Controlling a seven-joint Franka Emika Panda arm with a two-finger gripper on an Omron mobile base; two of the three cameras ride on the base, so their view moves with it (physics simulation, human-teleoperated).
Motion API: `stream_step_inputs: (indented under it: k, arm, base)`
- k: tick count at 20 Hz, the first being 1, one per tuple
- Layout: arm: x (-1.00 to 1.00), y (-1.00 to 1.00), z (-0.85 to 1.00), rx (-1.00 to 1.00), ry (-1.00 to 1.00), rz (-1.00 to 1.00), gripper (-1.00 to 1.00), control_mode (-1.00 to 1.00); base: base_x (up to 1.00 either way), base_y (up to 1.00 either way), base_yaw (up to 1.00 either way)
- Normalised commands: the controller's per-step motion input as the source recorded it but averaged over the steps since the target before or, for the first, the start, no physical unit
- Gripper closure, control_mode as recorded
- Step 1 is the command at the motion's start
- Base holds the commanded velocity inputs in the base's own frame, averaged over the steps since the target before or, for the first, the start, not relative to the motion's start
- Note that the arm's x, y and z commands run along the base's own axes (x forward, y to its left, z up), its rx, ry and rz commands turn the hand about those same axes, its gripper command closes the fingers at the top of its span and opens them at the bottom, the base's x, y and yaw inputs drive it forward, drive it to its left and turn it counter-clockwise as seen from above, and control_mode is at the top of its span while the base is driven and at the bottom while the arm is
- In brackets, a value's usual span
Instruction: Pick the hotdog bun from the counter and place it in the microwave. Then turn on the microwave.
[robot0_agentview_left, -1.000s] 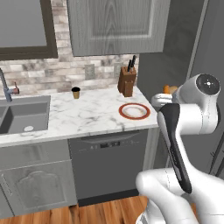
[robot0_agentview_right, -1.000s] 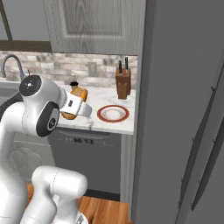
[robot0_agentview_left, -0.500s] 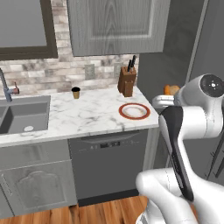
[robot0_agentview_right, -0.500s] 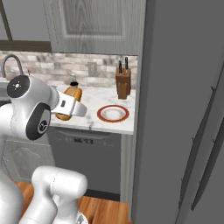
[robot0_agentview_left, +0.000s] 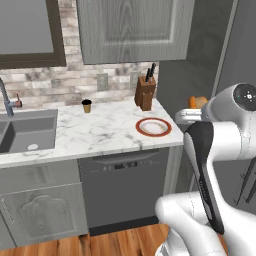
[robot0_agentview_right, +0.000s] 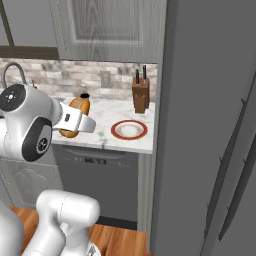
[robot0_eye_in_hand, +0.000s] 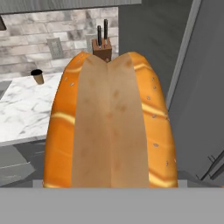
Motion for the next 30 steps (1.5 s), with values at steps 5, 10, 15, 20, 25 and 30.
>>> stream_step_inputs:
  k: [5,10,15,20,25,30]
  arm:
    - [-0.17,0.01,0.02,0.0,0.01,0.0,1.0,-1.0]
    - [-0.22,0.05,0.0,-0.01,0.01,0.01,1.0,-1.0]
    - [-0.05,0.01,0.0,0.0,0.0,0.0,1.0,1.0]
    - [0.0,0.0,0.0,0.0,0.0,0.0,1.0,1.0]
    - [0.0,0.0,0.0,0.0,0.0,0.0,1.0,1.0]
    - [0.0,0.0,0.0,0.0,0.0,0.0,1.0,1.0]
  base:
    - [0.0,0.0,0.0]
    - [0.0,0.0,0.0]
    - [-0.15,0.05,0.01]
    - [-0.15,0.0,0.01]
    - [-0.11,0.0,0.0]
    - [-0.04,0.0,0.0]
